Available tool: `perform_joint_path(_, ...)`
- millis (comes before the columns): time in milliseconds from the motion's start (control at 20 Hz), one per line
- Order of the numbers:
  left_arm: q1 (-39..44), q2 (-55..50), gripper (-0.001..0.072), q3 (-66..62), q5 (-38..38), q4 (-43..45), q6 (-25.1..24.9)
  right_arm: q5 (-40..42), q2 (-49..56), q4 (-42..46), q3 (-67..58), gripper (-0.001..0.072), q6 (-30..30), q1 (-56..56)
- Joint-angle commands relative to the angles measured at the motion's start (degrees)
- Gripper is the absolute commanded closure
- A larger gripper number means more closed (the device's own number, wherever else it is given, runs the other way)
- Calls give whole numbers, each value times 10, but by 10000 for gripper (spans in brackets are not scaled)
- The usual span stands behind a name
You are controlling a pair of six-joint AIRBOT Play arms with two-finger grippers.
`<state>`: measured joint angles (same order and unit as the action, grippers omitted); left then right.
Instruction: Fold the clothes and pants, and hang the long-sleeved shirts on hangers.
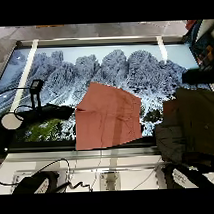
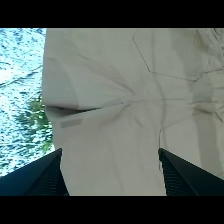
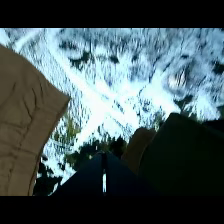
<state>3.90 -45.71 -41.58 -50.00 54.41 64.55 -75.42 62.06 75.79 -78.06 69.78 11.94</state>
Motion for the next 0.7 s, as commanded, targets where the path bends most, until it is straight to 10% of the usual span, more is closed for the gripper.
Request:
perform_joint_path(0, -1, 0, 8, 0, 3, 0, 6, -83, 22, -22, 123, 692, -25, 14)
perform_joint_path(100, -2, -4, 9, 0, 3, 10, 7, -95, 30, -107, 229, 649, -42, 13)
perform_joint_path(200, -2, -11, 54, 0, 2, 56, 41, -66, 32, -180, 326, 247, -50, 13)
perform_joint_path(650, -87, -96, 105, 2, -192, 209, 59, 40, 107, -292, 478, 247, -50, 2)
